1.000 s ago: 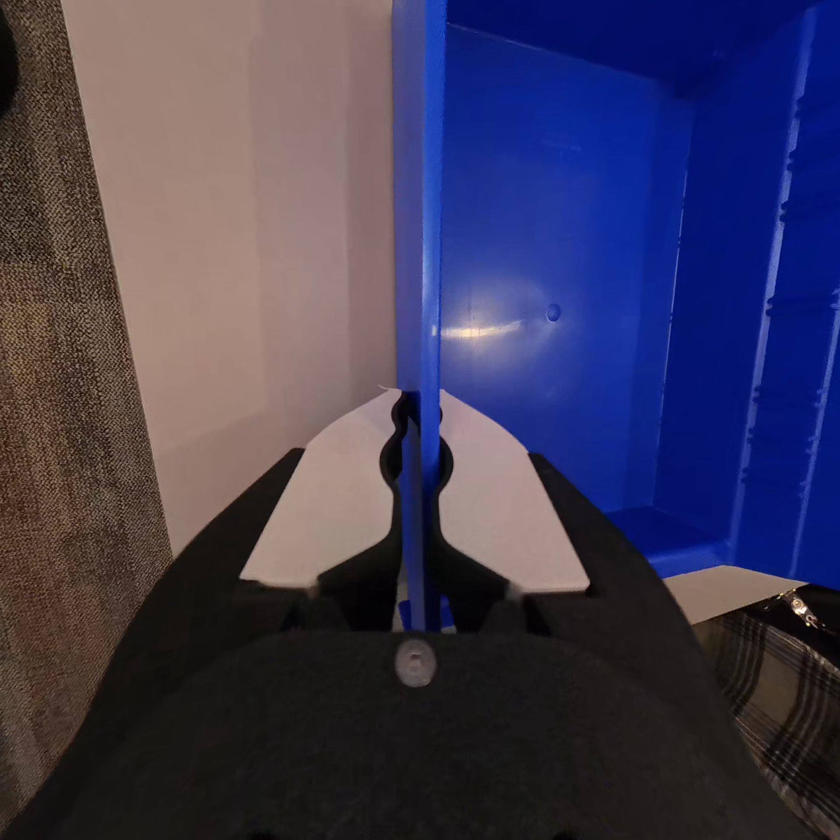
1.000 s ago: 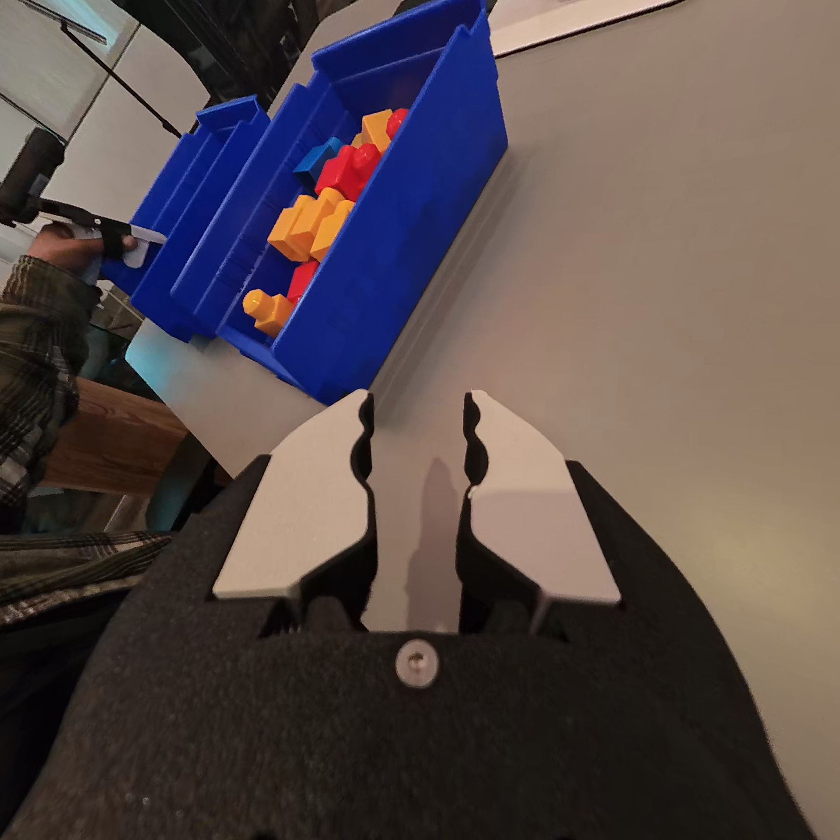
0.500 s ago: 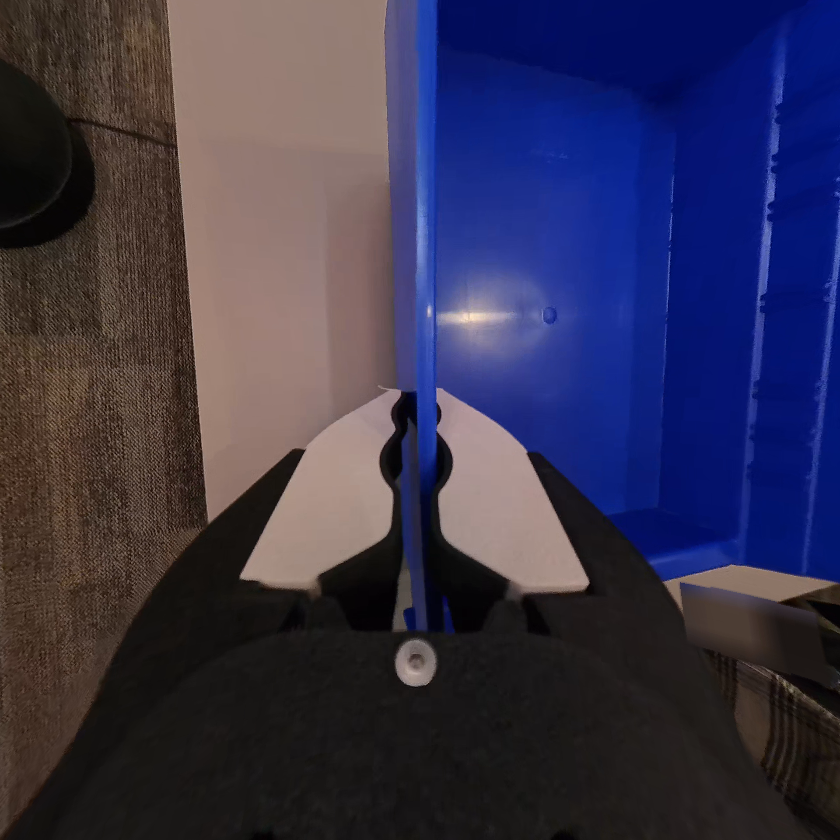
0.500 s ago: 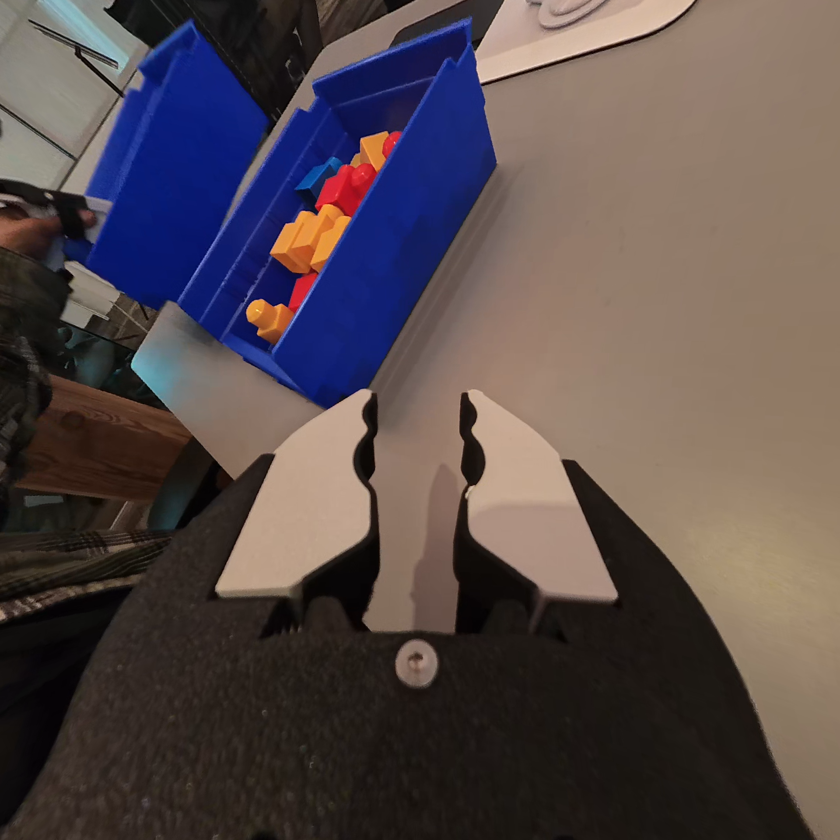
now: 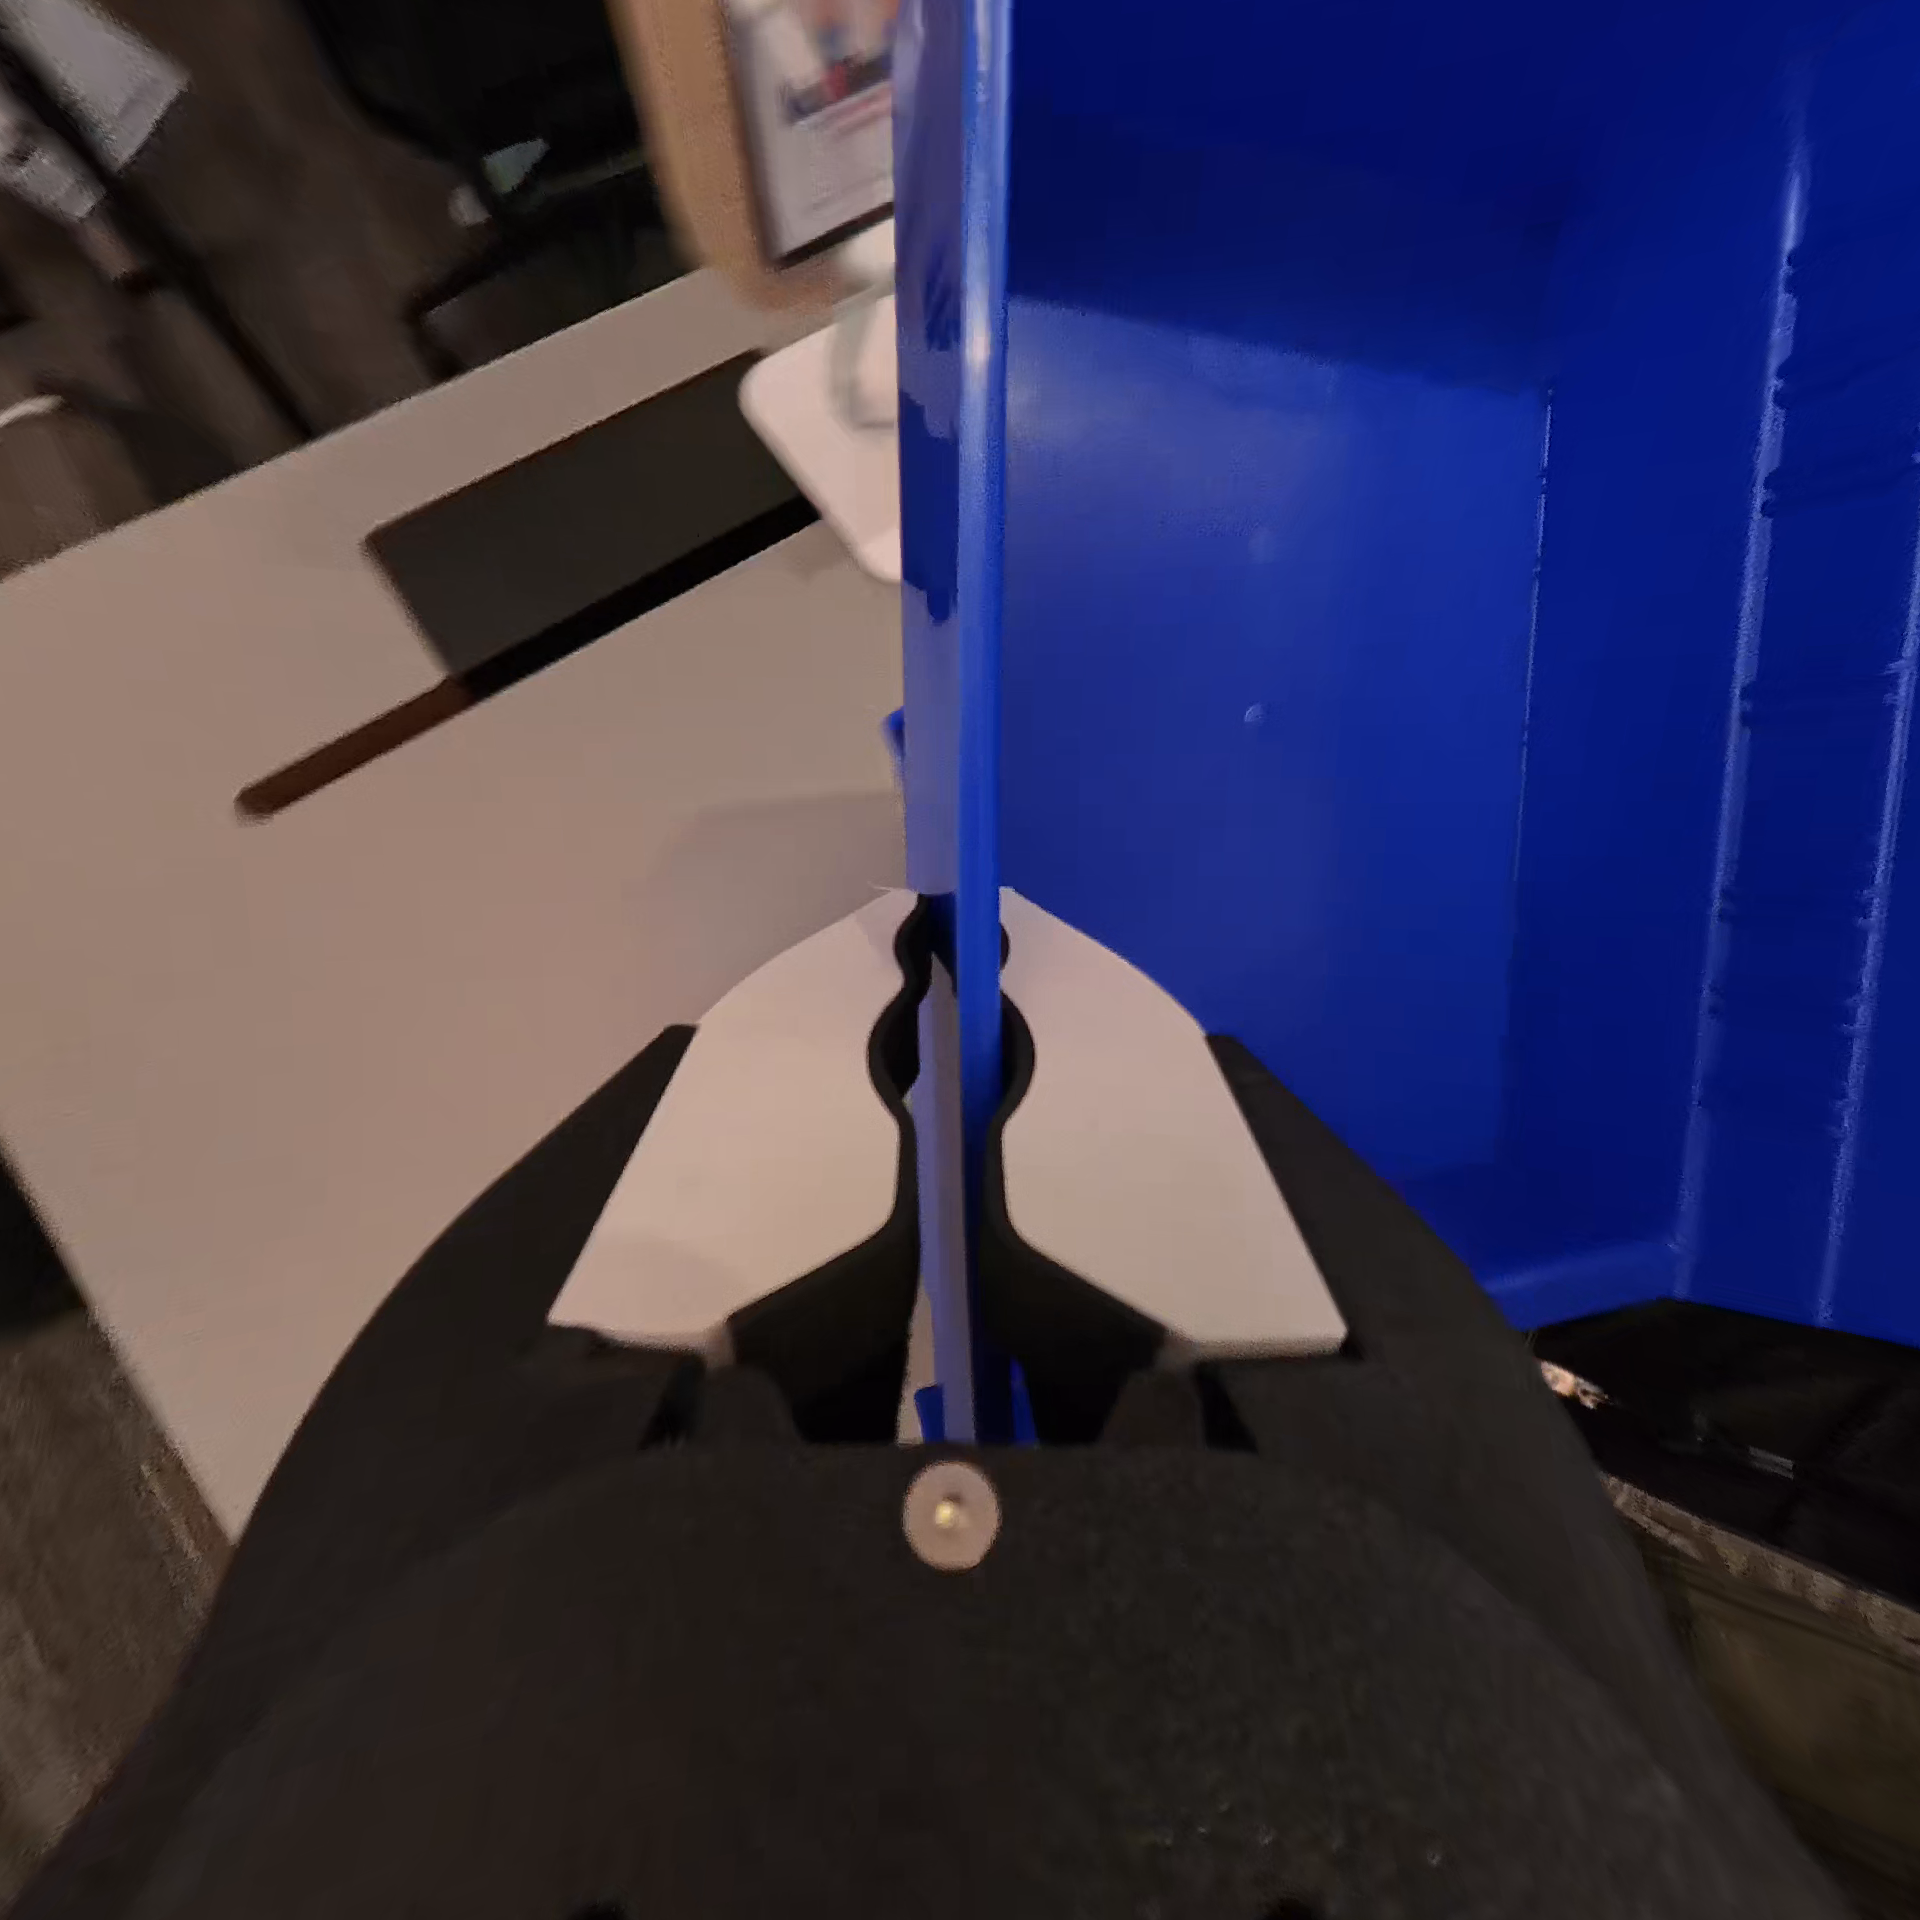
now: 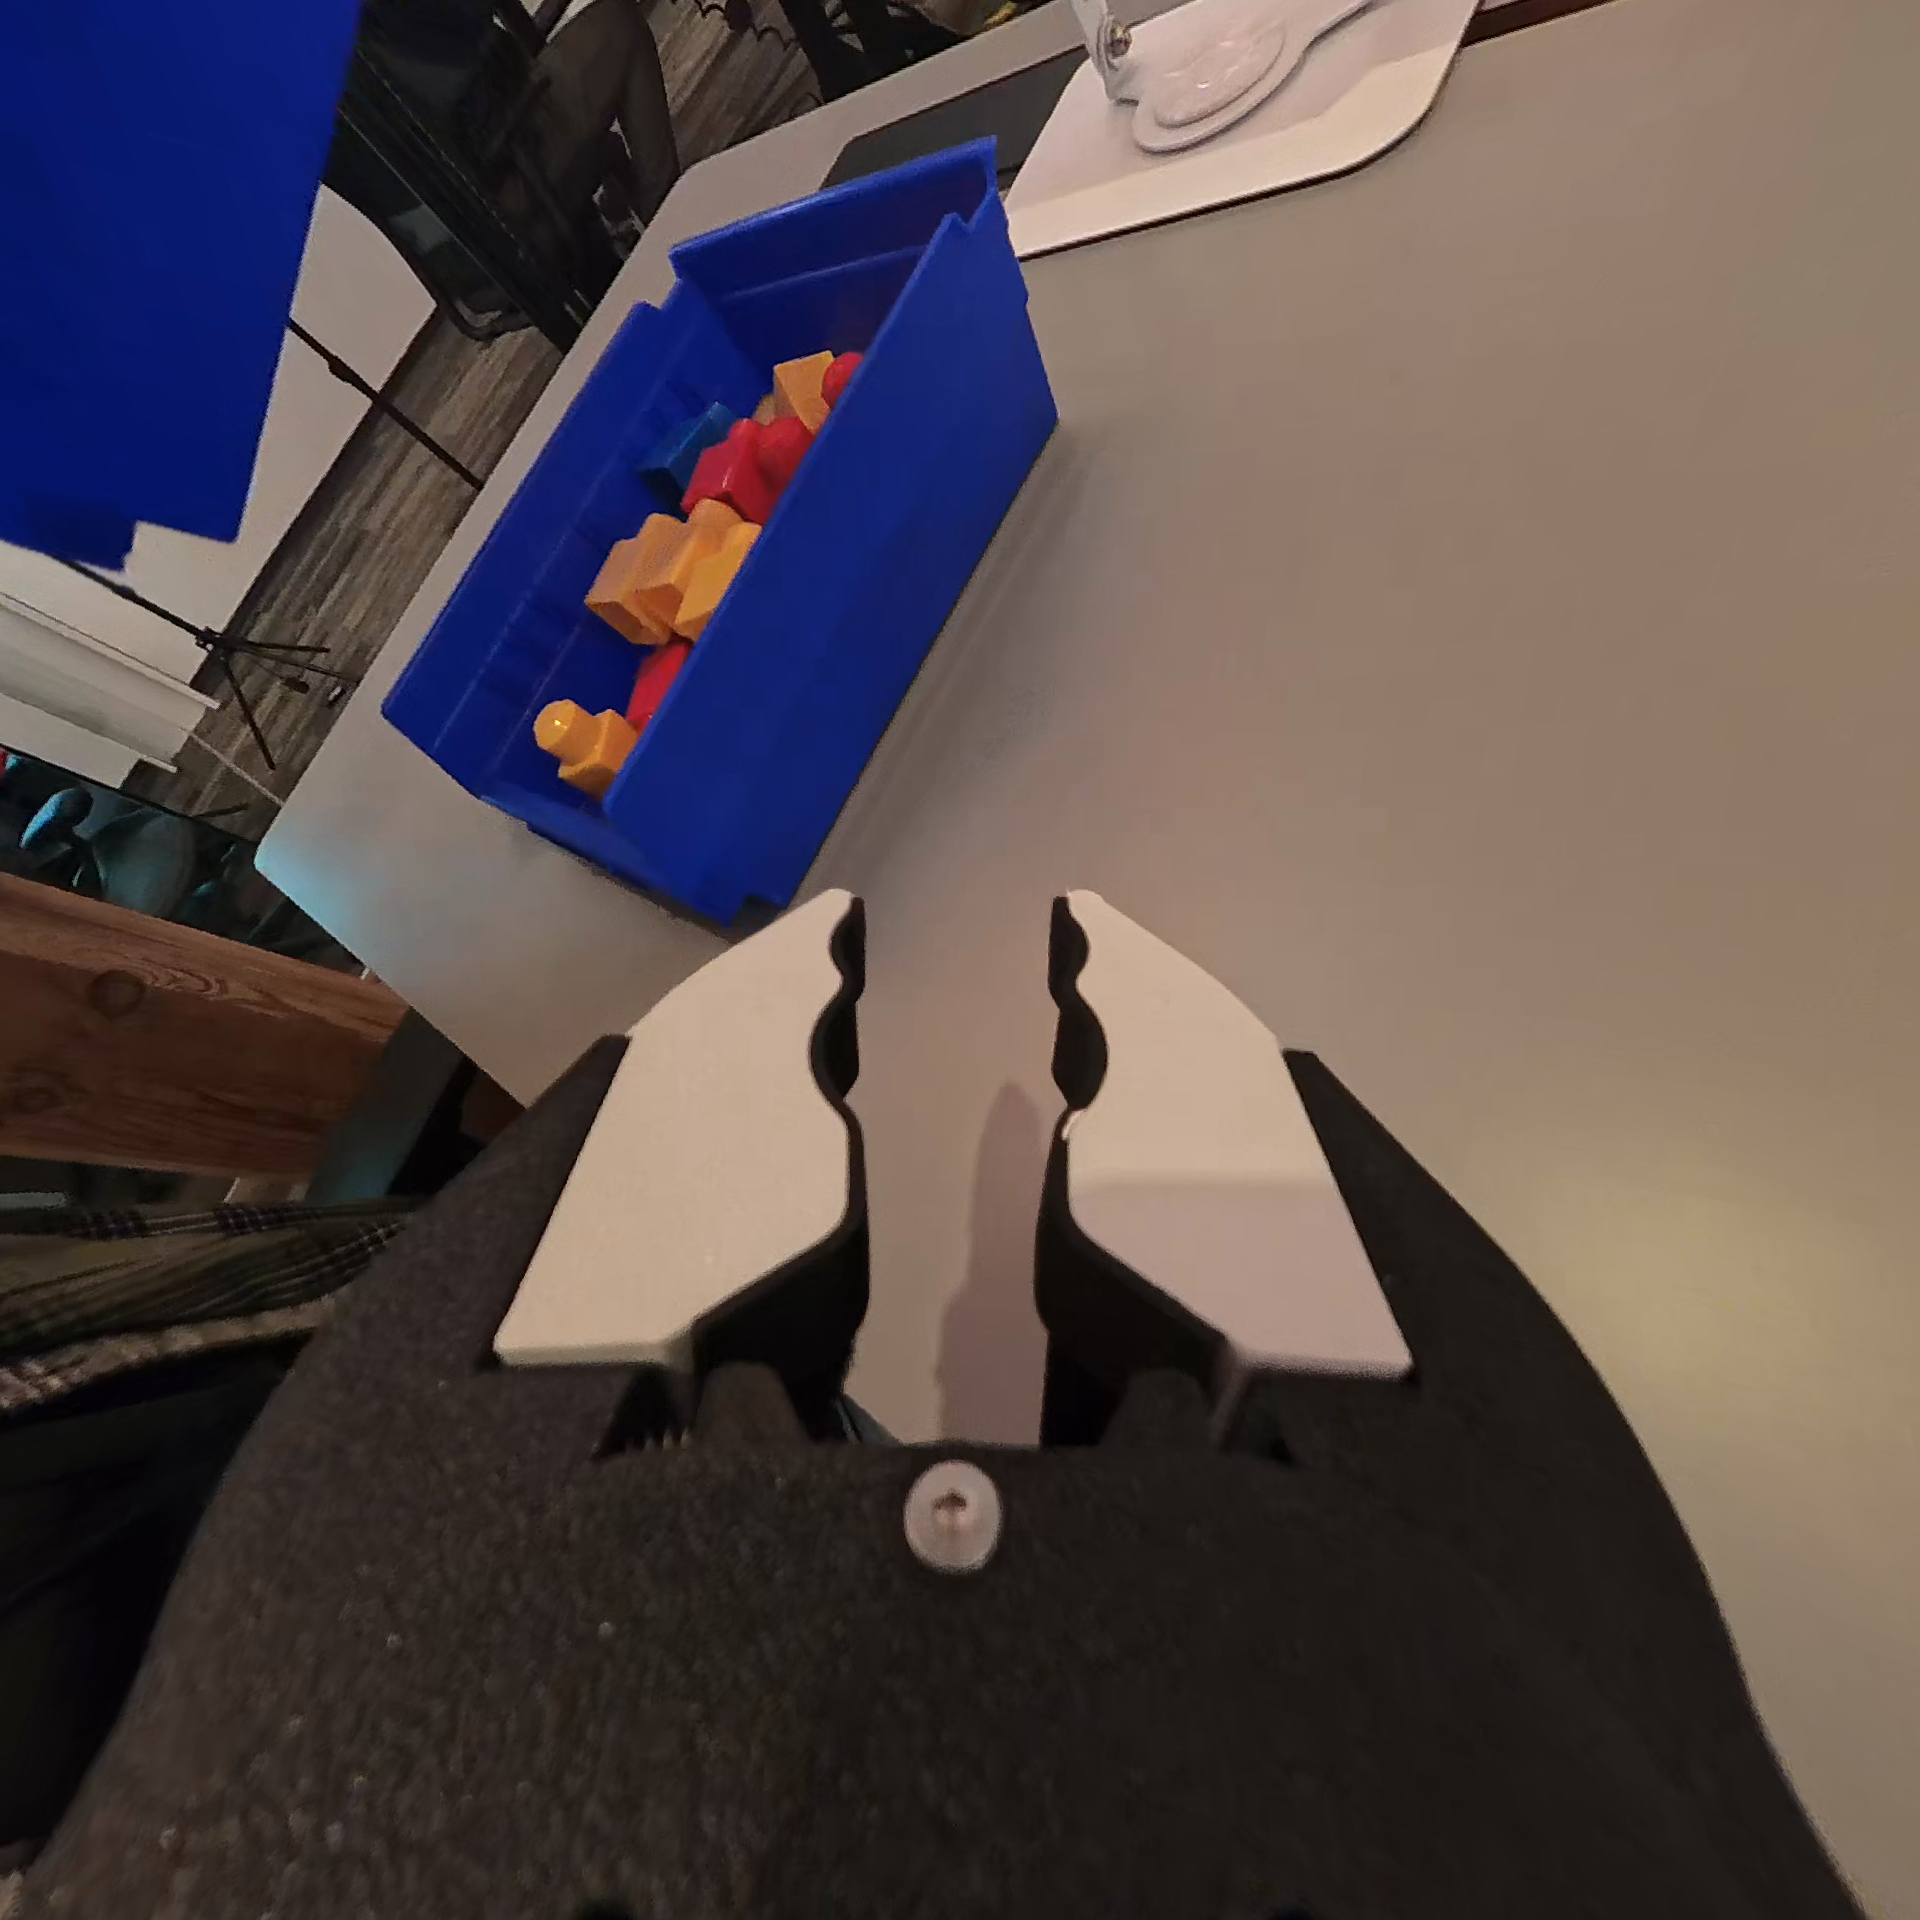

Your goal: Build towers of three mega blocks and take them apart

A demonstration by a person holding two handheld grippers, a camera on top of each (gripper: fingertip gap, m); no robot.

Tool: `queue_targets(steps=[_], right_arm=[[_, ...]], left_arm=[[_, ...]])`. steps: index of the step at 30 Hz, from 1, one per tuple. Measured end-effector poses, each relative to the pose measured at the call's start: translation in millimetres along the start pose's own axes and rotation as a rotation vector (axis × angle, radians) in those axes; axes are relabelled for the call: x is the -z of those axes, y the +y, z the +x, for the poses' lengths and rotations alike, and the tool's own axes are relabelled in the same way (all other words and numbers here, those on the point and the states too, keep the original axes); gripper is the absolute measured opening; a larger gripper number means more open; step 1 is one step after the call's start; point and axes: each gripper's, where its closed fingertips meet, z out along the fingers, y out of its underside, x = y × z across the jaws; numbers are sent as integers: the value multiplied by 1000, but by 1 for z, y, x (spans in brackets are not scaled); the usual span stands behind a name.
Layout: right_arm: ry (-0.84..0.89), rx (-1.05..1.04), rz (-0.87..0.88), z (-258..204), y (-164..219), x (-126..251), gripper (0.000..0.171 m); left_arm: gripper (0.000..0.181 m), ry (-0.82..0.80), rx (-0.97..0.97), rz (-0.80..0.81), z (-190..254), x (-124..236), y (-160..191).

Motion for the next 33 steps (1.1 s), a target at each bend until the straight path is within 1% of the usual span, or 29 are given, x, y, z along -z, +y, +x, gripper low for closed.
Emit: queue_targets(steps=[4, 7, 10, 13, 17, 20, 23, 29, 33], right_arm=[[34, -9, 4, 8, 6, 19, 33], [63, -25, 23, 15, 9, 37, 32], [83, -37, 35, 19, 14, 55, 31], [100, -44, 33, 20, 21, 70, 31], [125, -37, 26, 18, 26, 87, 31], [119, -34, 24, 14, 27, 93, 31], [128, -37, 2, 15, 31, 96, 31], [125, -46, -3, 22, 32, 95, 31], [110, -43, -10, 23, 33, 91, 32]], left_arm=[[6, 111, -174, -50, 68, -55, -55], [6, 189, -321, -102, 120, -102, -85], [6, 271, -465, -161, 169, -151, -103], [7, 329, -613, -217, 213, -199, -113], [7, 415, -752, -294, 264, -256, -112], [7, 491, -783, -346, 293, -296, -100], [7, 537, -787, -403, 310, -329, -83], [8, 542, -759, -479, 313, -373, -55], [9, 586, -698, -486, 315, -382, -46]])
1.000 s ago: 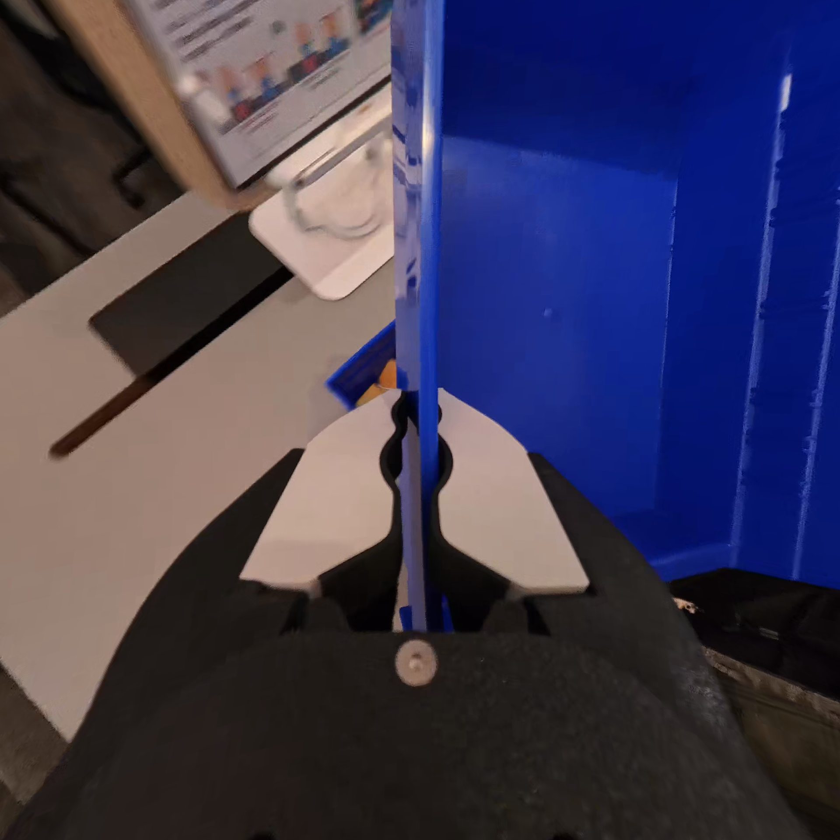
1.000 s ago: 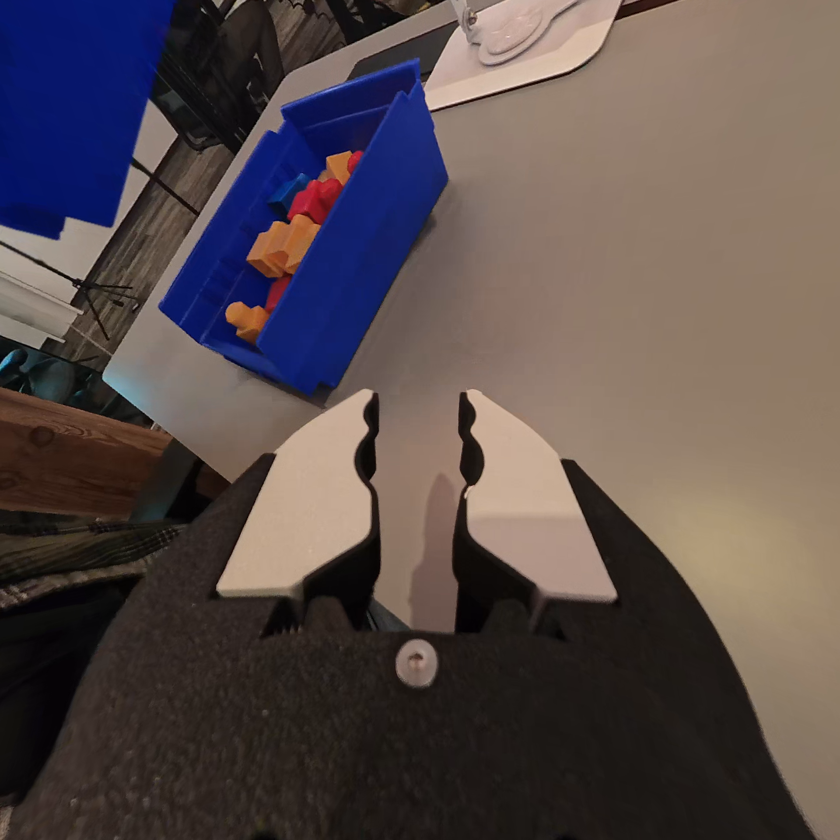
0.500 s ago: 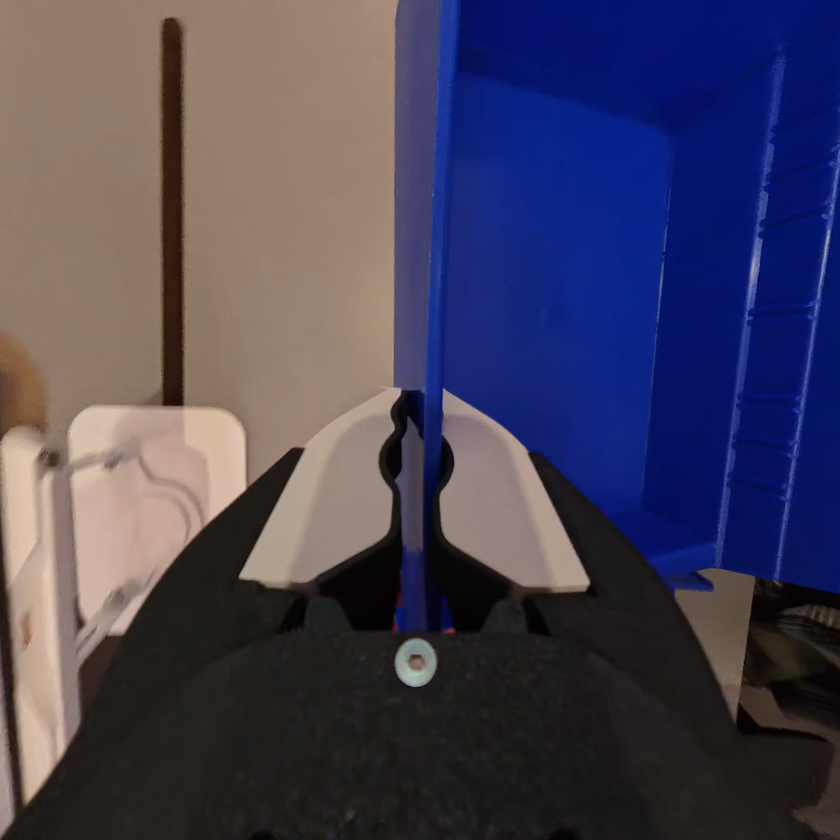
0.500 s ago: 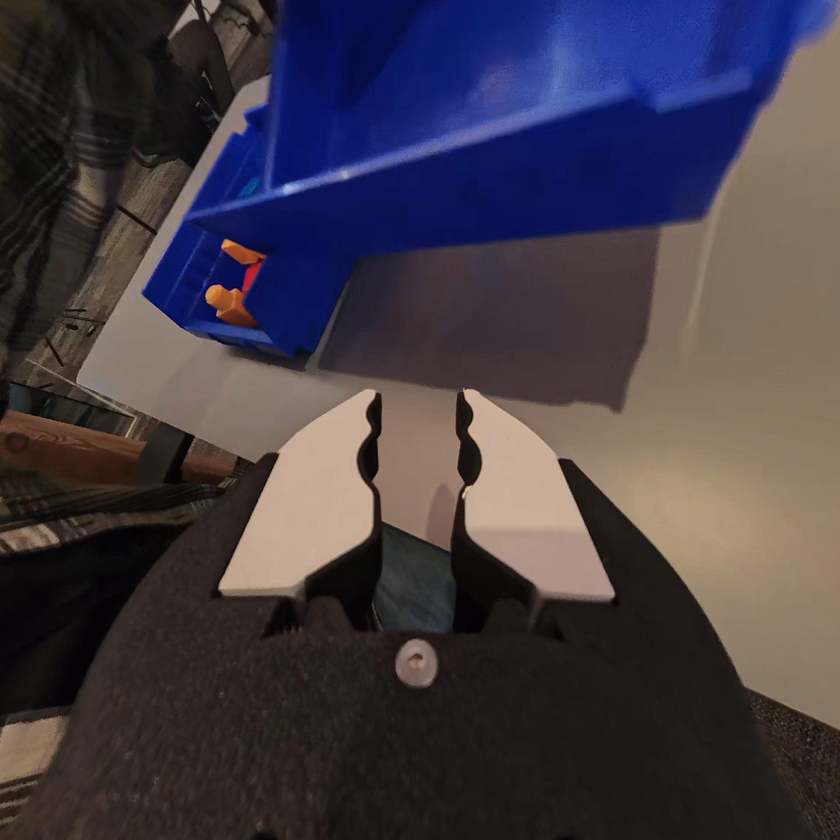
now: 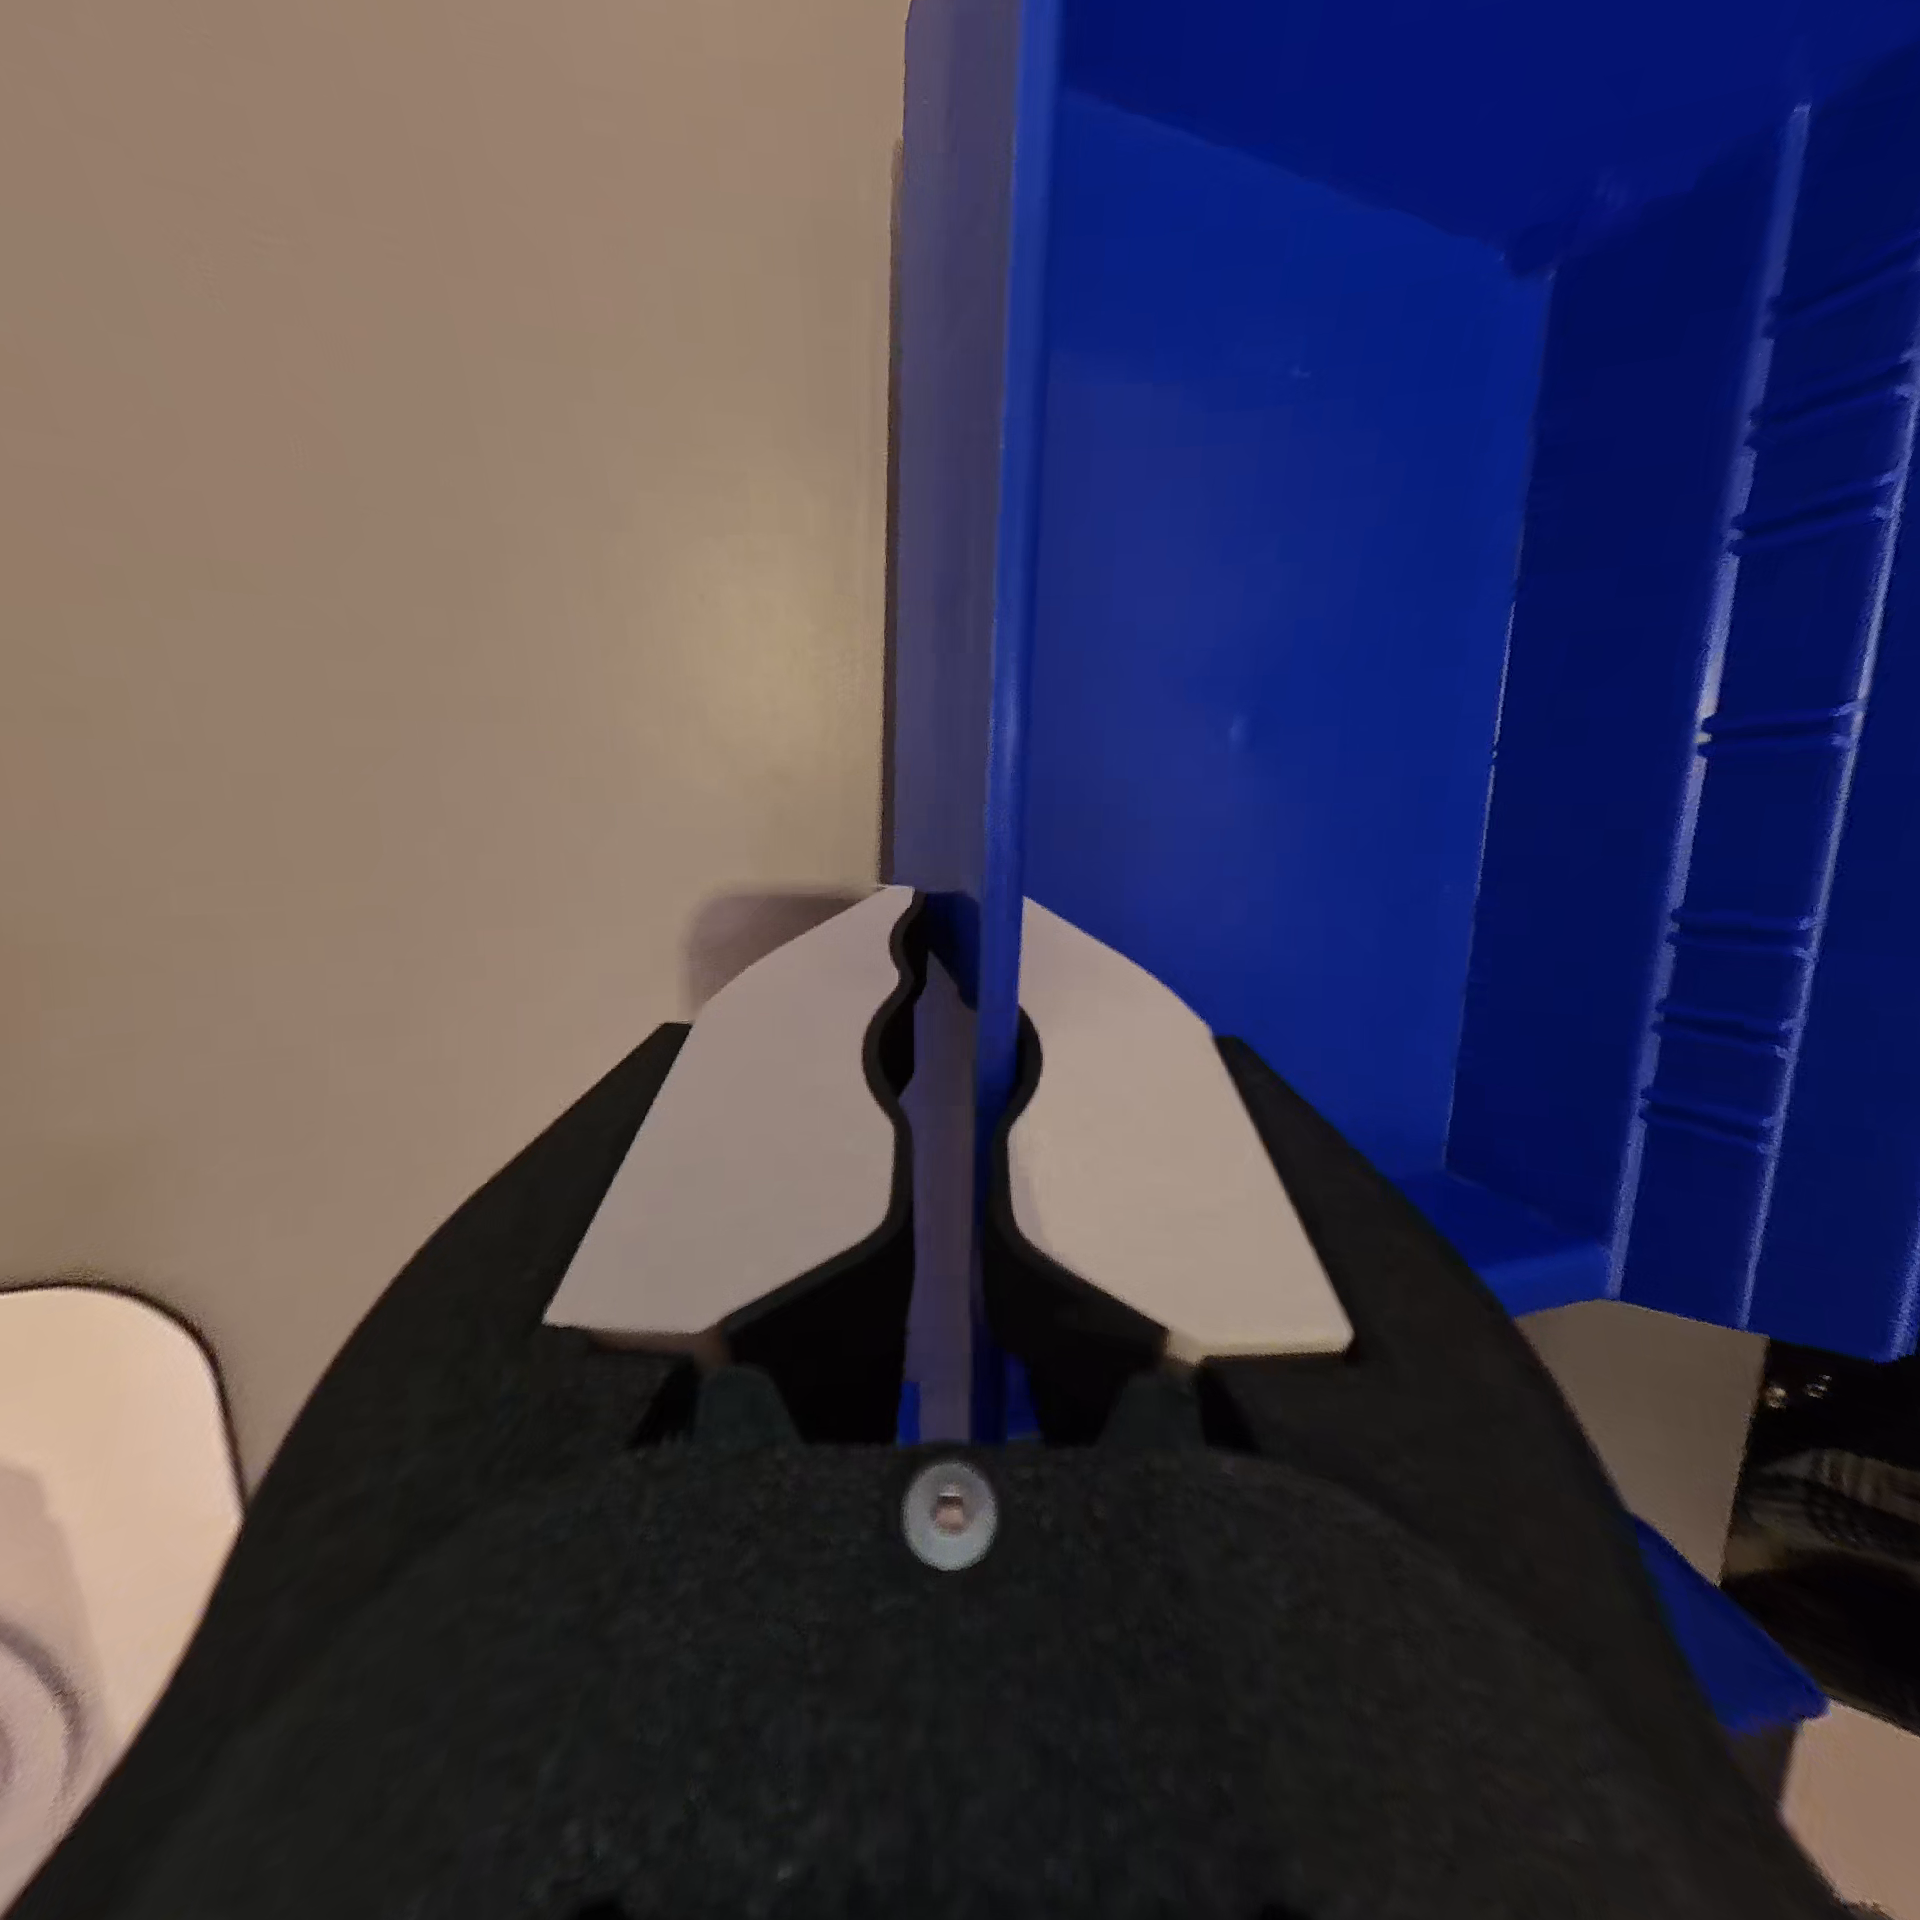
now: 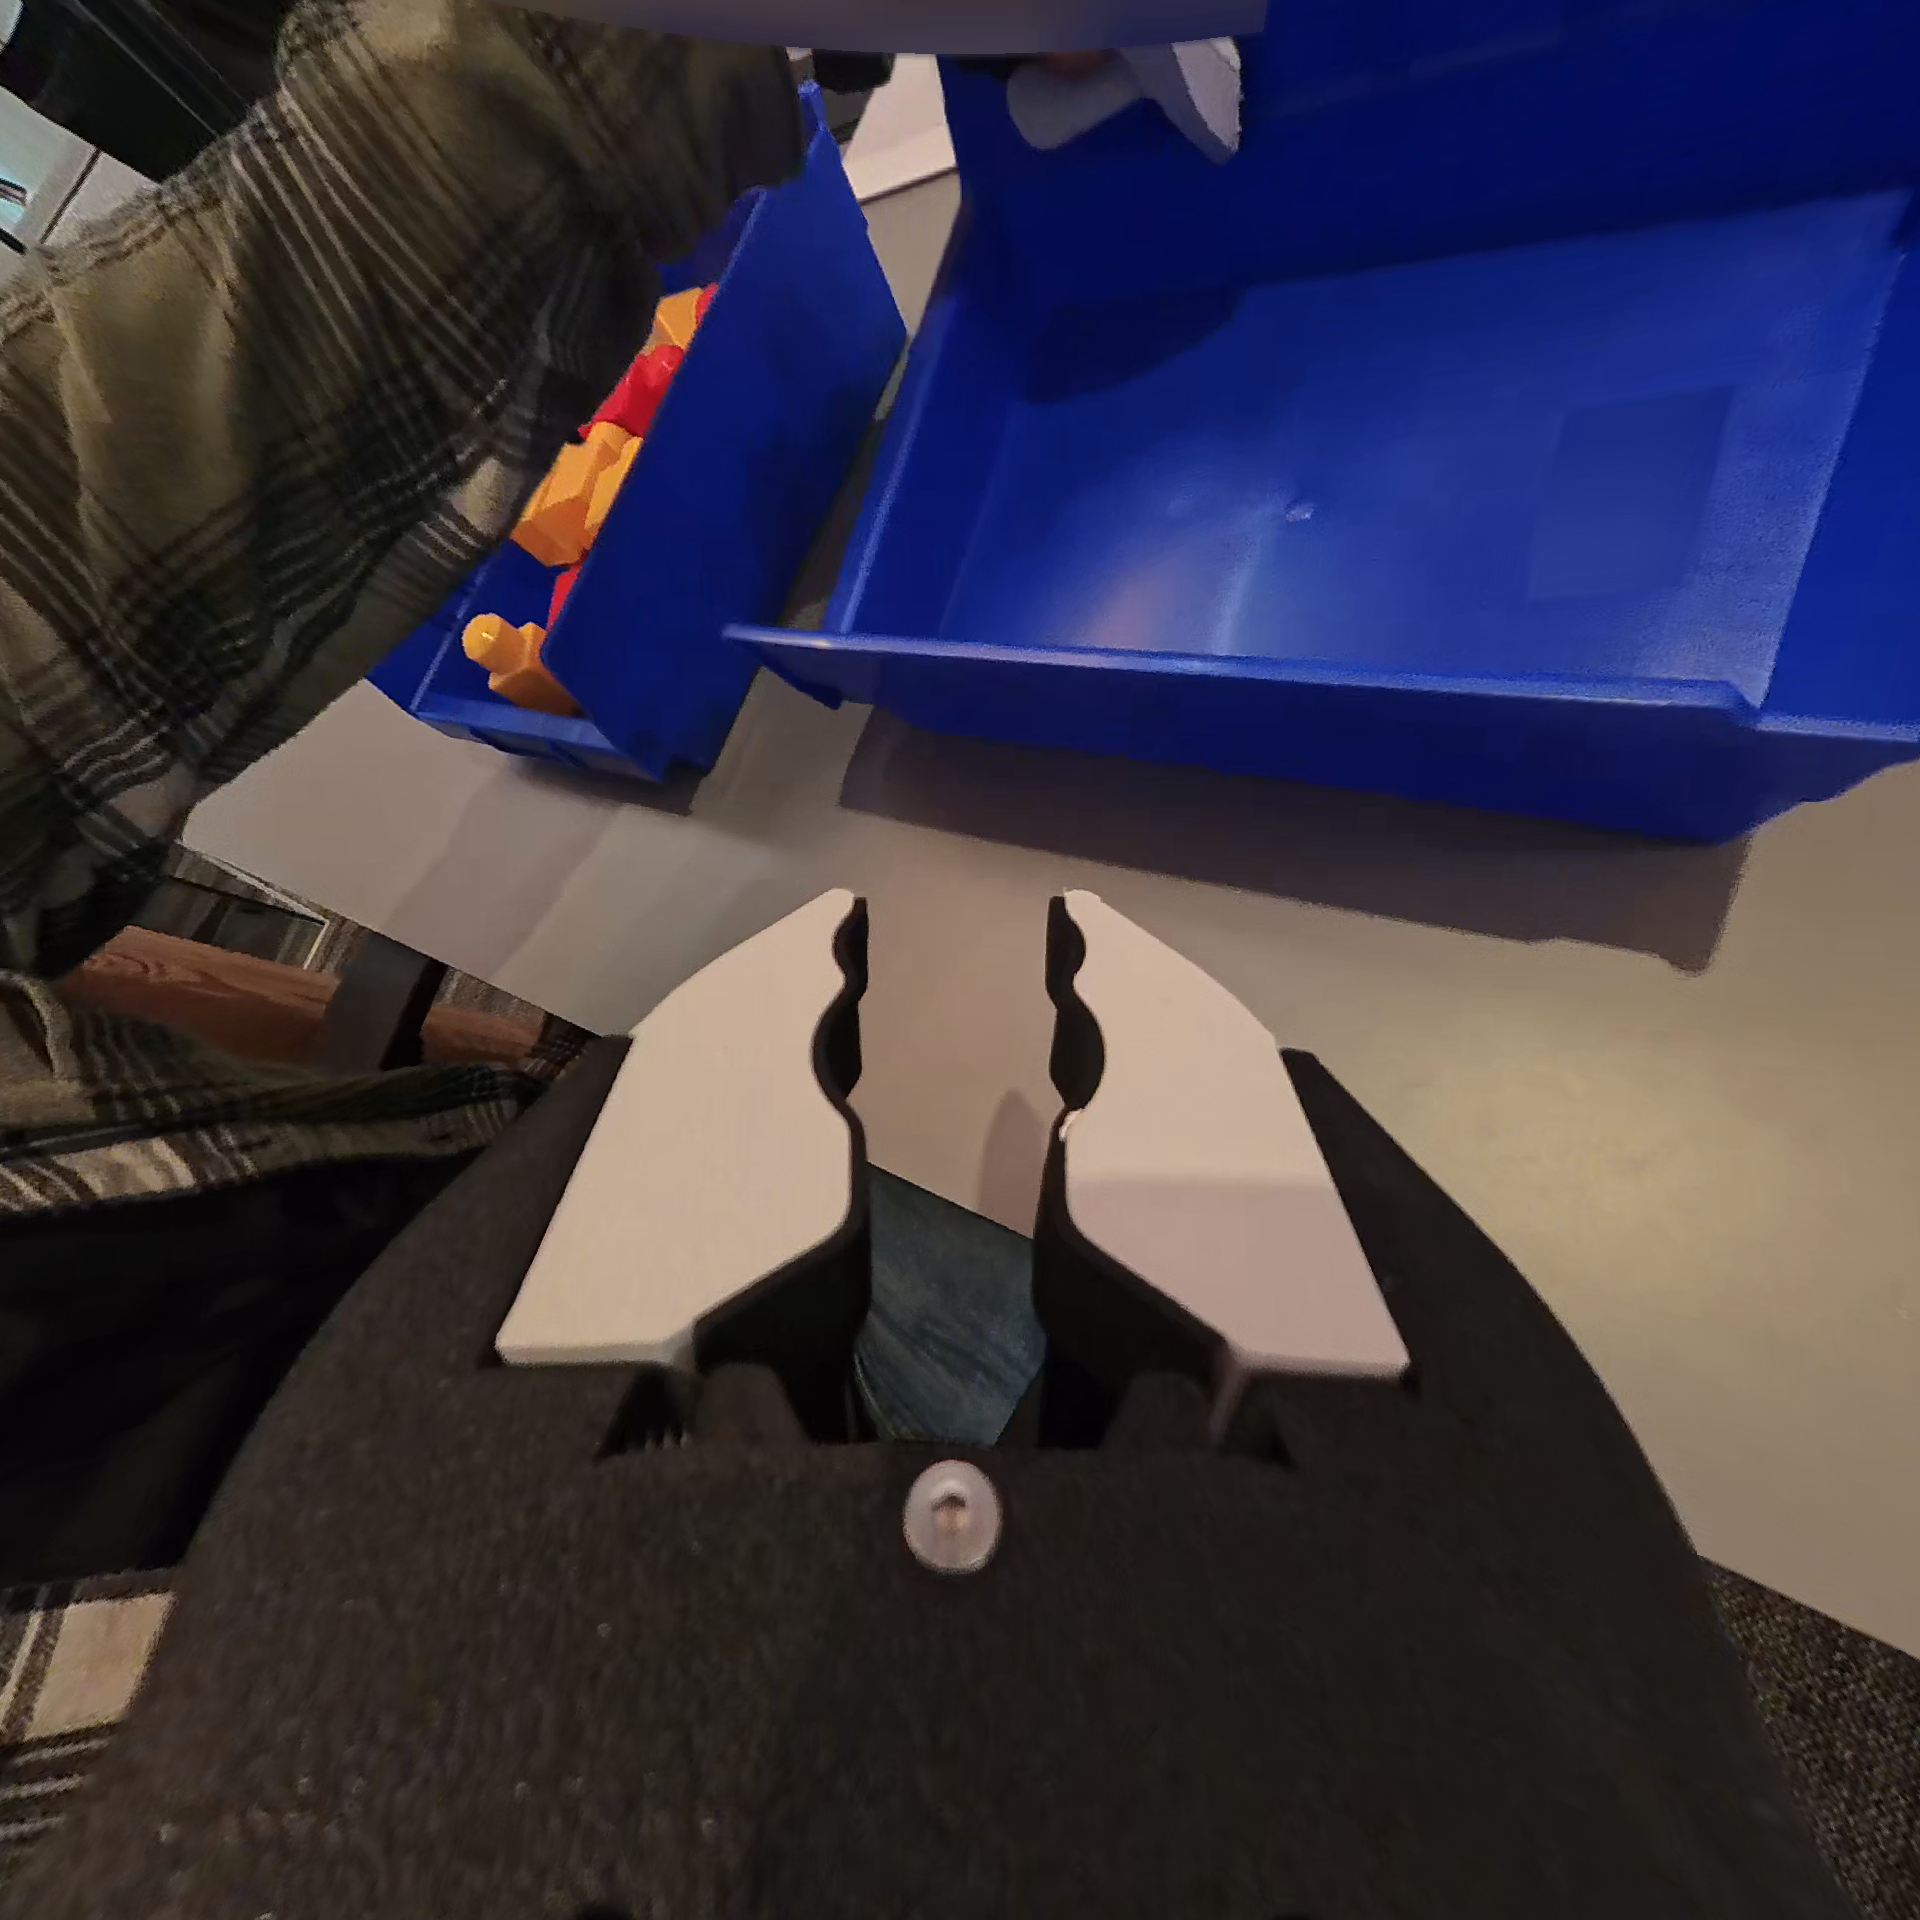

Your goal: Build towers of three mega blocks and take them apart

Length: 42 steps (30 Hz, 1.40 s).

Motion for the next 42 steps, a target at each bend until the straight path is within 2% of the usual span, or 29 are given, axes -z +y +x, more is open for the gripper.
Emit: queue_targets(steps=[3, 6, 9, 11, 14, 17, 21, 23, 26, 29, 33, 36, 37, 38, 40, 42], right_arm=[[-9, 6, 2, -2, -1, -2, 34], [-13, 18, 5, -5, -2, -4, 35], [-17, 32, 5, -8, -1, -6, 36], [-27, 34, 10, -10, -1, -9, 37], [-40, 39, 11, -10, -1, -15, 38], [-58, 43, 3, -11, -1, -22, 38], [-78, 52, -15, -14, -1, -33, 38], [-85, 58, -18, -16, -3, -39, 38], [-99, 73, -30, -21, -7, -45, 38], [-104, 89, -45, -26, -10, -50, 38], [-108, 111, -44, -35, -14, -52, 38], [-116, 117, -39, -39, -16, -52, 38], [-117, 119, -37, -40, -16, -52, 38], [-118, 121, -34, -40, -17, -51, 38], [-120, 122, -26, -40, -18, -50, 38], [-126, 117, -20, -40, -19, -50, 37]], left_arm=[[16, 23, 49, 51, -1, 1, -4], [33, -61, 80, 157, -11, 24, -16], [38, -185, 74, 245, -13, 77, -12], [60, -266, 135, 323, -11, 125, 3], [92, -361, 306, 412, -7, 190, 58], [104, -482, 501, 480, -6, 235, 142], [111, -548, 798, 459, 9, 245, 273], [110, -529, 930, 487, 23, 233, 322], [110, -462, 1042, 516, 45, 200, 359], [111, -433, 1067, 435, 59, 165, 369], [105, -464, 1083, 316, 59, 141, 374], [88, -455, 1084, 231, 63, 130, 382], [80, -421, 1082, 248, 65, 129, 379], [57, -381, 1076, 271, 68, 129, 375], [27, -347, 1061, 284, 72, 130, 372], [14, -381, 1056, 246, 71, 131, 379]])
